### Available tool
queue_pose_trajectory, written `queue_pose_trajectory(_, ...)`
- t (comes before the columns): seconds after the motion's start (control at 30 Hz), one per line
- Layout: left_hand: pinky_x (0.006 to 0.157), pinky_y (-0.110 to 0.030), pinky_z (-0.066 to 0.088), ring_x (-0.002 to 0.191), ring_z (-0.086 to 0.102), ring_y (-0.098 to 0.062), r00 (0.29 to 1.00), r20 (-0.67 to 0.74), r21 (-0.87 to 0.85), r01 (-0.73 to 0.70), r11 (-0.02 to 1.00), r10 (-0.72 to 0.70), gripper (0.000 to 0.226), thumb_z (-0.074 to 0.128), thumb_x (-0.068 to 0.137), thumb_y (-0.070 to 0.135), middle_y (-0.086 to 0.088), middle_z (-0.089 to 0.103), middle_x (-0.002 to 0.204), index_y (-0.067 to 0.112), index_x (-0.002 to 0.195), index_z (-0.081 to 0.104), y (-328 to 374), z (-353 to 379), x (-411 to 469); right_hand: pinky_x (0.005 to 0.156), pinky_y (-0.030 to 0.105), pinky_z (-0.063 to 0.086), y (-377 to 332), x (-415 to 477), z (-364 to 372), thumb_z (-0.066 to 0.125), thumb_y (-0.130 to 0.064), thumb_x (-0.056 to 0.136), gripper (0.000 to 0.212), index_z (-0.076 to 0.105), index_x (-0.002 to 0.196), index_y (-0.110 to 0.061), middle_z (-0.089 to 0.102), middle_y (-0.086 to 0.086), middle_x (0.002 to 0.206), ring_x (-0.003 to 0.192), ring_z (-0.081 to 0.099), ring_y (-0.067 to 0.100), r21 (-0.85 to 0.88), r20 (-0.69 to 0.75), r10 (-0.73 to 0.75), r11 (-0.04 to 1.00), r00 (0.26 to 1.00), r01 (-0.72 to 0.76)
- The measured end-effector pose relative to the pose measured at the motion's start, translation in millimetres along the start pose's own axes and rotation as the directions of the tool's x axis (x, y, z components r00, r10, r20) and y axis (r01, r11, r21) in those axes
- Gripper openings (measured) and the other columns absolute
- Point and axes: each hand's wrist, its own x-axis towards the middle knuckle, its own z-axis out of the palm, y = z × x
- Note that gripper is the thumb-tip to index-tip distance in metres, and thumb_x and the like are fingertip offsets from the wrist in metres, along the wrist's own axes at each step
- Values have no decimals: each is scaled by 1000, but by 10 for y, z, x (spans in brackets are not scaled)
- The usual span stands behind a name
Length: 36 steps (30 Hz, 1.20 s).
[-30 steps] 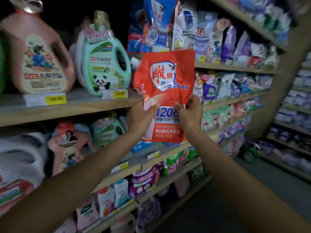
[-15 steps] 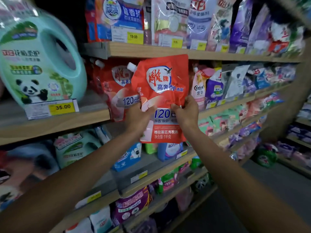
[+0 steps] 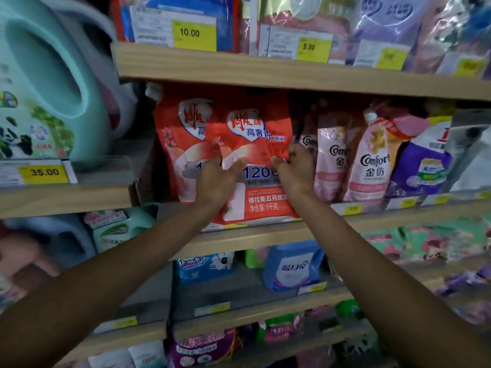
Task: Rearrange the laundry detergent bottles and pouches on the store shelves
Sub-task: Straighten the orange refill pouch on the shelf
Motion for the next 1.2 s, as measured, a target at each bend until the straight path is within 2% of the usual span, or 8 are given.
queue_pose_trajectory(0.27,82,-49,56,87,71,-27,986,-118,-20,-122,992,119,39,65,80,45,-8,74,94,11,100,69,152,-70,-10,58,23,36,-11,196,114,63,-5,79,36,34,64,-21,46,0,65,61,43,11,118,42,-110,987,993,104)
queue_pose_trajectory(0.4,72,-37,59,77,72,-19,982,-155,20,-107,994,109,28,66,84,38,-5,75,89,13,96,69,61,-192,16,61,30,38,58,78,274,62,-4,82,26,40,73,-13,49,10,70,65,46,16,212,74,-115,972,991,97)
queue_pose_trajectory(0.53,69,-35,58,72,72,-20,980,-190,-29,-61,998,54,14,66,85,28,-4,74,82,14,90,67,-21,-289,65,60,29,38,36,24,436,62,-5,83,38,32,65,-20,46,0,64,59,44,11,239,98,-90,969,991,65)
queue_pose_trajectory(0.77,66,-33,56,69,71,-14,976,-217,-101,-23,995,1,9,65,86,18,3,72,80,24,81,62,-172,-434,77,67,34,46,74,-30,641,66,-6,80,33,39,67,-16,56,12,72,68,54,22,258,196,-15,965,981,-37)
queue_pose_trajectory(0.87,73,-37,56,80,70,-21,983,-186,-144,-25,989,-2,7,65,88,17,-6,72,93,19,93,62,-315,-471,25,72,40,52,159,-115,651,66,-10,82,17,51,82,-4,67,19,88,78,64,29,257,262,-12,965,965,-57)
queue_pose_trajectory(0.93,63,-28,56,71,71,-11,982,-186,-147,-51,988,23,7,65,87,19,-1,71,88,22,89,60,-342,-496,-1,77,45,54,155,-136,656,65,-11,82,15,51,83,-6,67,20,95,85,66,33,255,259,3,964,966,-72)
queue_pose_trajectory(1.0,52,-15,52,61,68,1,982,-182,-144,-82,986,55,11,64,88,17,5,69,83,26,87,59,-330,-506,-47,78,44,54,140,-163,654,66,-10,81,19,49,76,-16,67,18,95,82,65,28,257,249,21,962,968,-87)
queue_pose_trajectory(1.2,56,-15,52,70,66,-4,984,-170,-157,-73,985,46,15,64,88,12,2,69,87,14,102,60,-348,-535,-121,68,32,50,176,-238,590,66,-15,81,17,50,83,-20,63,4,87,77,60,16,240,250,-3,969,968,-59)
